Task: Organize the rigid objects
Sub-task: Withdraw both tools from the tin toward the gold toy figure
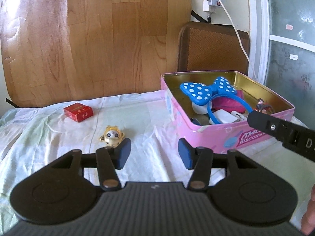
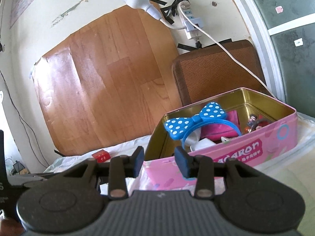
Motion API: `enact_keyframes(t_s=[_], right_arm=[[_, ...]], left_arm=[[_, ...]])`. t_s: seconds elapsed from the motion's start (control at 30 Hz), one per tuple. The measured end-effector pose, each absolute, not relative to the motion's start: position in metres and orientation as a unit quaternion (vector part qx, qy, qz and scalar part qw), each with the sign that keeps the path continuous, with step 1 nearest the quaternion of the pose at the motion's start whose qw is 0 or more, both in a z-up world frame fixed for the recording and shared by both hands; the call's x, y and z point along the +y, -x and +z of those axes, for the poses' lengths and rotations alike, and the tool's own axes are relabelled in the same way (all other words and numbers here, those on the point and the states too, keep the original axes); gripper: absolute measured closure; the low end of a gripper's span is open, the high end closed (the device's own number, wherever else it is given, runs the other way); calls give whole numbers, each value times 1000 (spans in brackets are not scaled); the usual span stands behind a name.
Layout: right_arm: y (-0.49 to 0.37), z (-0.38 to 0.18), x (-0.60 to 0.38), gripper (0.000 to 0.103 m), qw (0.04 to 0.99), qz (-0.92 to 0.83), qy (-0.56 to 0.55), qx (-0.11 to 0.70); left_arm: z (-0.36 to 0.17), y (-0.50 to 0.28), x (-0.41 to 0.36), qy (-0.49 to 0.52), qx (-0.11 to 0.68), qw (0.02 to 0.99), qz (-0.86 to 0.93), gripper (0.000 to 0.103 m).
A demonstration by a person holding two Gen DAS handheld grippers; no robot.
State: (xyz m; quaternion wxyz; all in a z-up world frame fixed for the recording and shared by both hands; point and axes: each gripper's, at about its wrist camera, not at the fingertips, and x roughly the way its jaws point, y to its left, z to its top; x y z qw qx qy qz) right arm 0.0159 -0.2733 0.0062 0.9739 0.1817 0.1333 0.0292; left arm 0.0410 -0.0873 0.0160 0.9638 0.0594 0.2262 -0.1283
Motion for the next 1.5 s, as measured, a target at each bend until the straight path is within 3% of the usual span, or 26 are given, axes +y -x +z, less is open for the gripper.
enact_keyframes(t_s=[1.5], right_arm=[[-43,-18,-186,65,969,87,-107,207]], left_arm=[[-25,-68,-4,-24,270,961,-60,47]])
